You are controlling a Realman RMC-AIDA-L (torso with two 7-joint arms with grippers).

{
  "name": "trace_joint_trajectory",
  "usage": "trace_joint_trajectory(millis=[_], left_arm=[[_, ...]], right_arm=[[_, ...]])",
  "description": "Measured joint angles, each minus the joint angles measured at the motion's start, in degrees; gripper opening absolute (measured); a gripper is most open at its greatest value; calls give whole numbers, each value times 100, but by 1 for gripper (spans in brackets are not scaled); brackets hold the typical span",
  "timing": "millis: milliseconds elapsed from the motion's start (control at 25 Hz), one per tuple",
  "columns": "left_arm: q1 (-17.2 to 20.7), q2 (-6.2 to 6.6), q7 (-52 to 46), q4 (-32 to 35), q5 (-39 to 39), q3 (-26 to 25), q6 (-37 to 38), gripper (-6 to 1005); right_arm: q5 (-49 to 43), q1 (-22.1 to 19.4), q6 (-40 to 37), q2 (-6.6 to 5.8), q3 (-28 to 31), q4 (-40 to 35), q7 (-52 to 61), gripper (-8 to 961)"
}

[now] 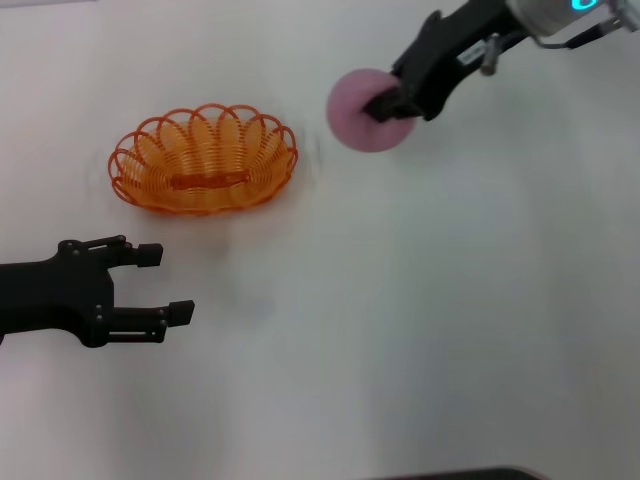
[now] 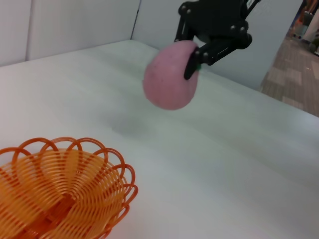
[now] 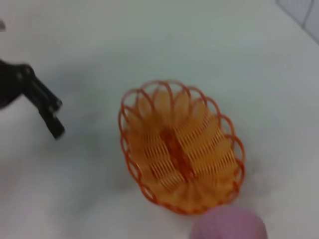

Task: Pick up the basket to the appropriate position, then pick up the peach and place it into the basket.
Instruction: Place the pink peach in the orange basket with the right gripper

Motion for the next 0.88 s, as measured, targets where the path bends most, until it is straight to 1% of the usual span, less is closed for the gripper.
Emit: trace_joint_trajectory(millis=[280, 520, 640, 880], left_arm=[[15, -1, 4, -23, -17, -18, -18, 888], [14, -1, 10, -37, -39, -19, -26, 888], [6, -1, 28, -75, -53, -19, -32, 887], [-15, -1, 34, -97, -59, -19, -67, 887]], right_arm=[[888, -182, 916, 33, -104, 620, -564, 97], [1763, -177, 1551, 36, -186, 1422, -1131, 98], [2288, -113, 1861, 44, -192, 1991, -1623, 98], [3572, 24, 2498, 80, -233, 3312, -3125, 99]])
